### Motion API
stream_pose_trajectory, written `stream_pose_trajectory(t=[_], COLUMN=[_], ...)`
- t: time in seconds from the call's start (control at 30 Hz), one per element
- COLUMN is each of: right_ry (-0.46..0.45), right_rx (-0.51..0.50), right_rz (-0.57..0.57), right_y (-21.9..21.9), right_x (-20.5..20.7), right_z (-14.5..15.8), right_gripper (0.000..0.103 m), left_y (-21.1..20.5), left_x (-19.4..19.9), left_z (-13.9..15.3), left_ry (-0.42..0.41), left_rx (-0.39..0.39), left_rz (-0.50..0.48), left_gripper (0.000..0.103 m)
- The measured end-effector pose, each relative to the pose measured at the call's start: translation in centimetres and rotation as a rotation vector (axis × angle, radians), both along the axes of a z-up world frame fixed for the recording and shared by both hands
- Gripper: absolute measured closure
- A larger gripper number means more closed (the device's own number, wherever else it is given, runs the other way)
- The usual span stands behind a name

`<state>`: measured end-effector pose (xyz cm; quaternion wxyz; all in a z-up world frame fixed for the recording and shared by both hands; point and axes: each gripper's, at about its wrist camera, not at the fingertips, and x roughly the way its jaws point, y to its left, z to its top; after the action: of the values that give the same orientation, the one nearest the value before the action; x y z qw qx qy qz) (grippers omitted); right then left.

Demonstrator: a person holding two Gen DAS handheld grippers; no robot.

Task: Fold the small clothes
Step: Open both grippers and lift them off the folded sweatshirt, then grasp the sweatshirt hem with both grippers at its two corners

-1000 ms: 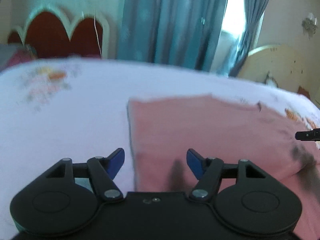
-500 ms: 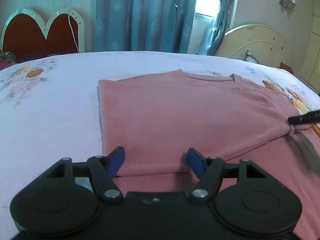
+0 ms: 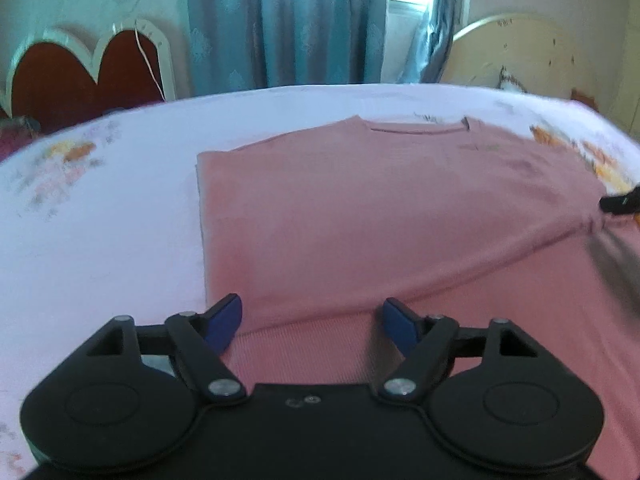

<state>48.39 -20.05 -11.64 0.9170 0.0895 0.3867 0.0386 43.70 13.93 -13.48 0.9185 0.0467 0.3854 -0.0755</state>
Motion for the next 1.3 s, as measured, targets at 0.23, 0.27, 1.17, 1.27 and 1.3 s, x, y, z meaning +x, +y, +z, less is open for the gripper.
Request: stream_pose_trajectory(t=[0.23,0.27,1.17,1.27,1.3], right_ry=[-0.072,-0.073,0.088,0.098,0.097], right_rx=[-0.005,0.002,0.433,0.539,0.556], right_rz=[0.000,0.003,-0.078,-0.059,-0.050], right_y=[-2.6,-3.0,-16.8,-17.2,-17.3], right_x=[-5.3,-6.0,-26.1,-27.6,-28.0], right_z=[2.0,2.1,-2.6,-3.3,-3.4], right_gripper=[0.031,0.031,0.056,0.056,0.056], left_y=[-1.6,-1.9,5.4,6.3,6.5], left_x=[-3.4,-4.1,-25.0,-25.9,-26.1], left_z=[0.8,1.0,1.1,0.3,0.0], left_ry=[0.002,0.001,0.090,0.120,0.130], left_rx=[0.028,0.031,-0.468,-0.642,-0.682], left_rz=[0.021,0.023,0.246,0.225,0.220], left_gripper=[0.015,0.015,0.034,0.040,0.043])
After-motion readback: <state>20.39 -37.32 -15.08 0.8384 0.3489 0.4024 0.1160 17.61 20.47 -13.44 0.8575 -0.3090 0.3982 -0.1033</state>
